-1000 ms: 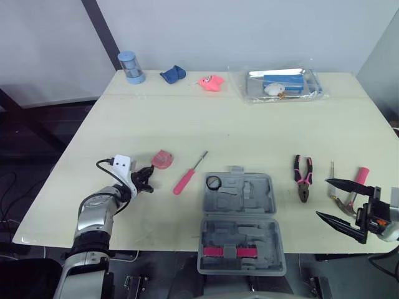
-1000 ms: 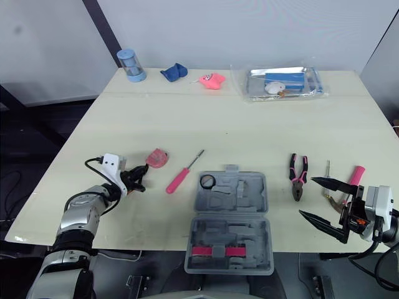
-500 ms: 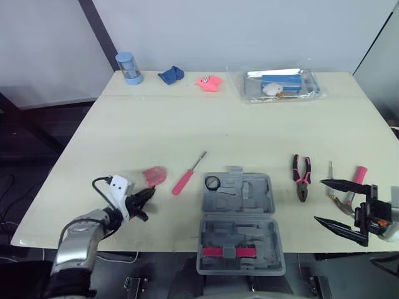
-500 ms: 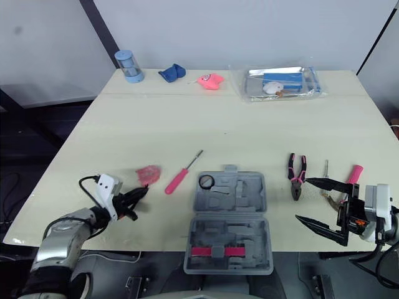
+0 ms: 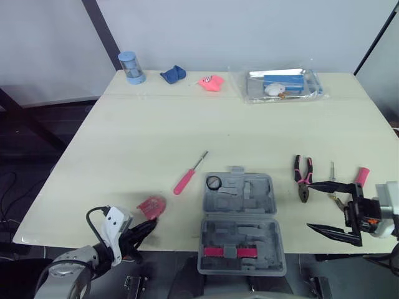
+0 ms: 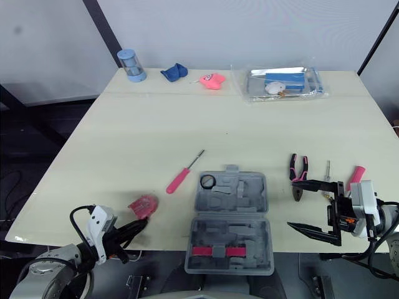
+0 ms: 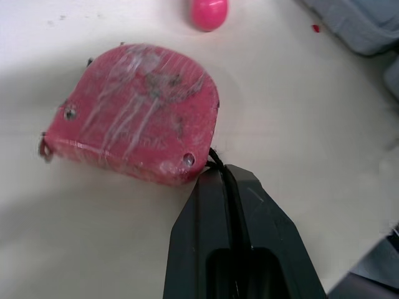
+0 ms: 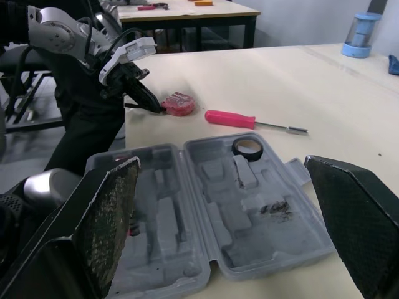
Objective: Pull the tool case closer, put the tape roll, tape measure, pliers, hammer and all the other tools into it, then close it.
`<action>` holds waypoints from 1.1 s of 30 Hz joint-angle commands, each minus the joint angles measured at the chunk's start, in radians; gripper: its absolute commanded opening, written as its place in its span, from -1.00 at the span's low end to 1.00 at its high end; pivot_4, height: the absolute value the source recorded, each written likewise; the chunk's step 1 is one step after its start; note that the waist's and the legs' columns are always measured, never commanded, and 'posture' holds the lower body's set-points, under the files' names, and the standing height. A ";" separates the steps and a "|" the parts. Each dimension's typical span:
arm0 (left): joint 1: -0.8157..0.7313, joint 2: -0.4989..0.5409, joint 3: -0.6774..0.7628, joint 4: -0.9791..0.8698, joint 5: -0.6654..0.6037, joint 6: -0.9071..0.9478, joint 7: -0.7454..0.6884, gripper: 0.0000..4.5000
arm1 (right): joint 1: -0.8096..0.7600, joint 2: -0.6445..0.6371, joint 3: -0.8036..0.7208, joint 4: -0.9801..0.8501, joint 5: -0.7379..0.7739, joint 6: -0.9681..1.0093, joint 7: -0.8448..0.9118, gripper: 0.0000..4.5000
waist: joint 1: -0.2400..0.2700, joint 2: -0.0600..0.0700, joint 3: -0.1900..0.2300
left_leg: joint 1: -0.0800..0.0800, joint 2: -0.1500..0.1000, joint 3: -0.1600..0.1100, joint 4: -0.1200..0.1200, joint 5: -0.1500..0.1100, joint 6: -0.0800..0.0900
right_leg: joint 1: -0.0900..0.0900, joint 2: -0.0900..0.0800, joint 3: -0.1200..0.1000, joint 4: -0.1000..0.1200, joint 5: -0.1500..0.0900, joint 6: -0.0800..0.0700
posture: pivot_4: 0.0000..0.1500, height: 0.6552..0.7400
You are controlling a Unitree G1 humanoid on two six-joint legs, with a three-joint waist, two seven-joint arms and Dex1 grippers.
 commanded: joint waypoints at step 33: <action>-0.150 0.014 0.037 0.196 0.058 -0.288 -0.092 0.99 | -0.022 -0.010 -0.012 -0.059 0.004 0.032 -0.050 1.00 | -0.006 -0.001 0.000 | 0.000 0.000 0.000 0.000 0.000 0.000 | 0.000 0.000 0.000 -0.001 0.000 0.000 | 1.00 1.00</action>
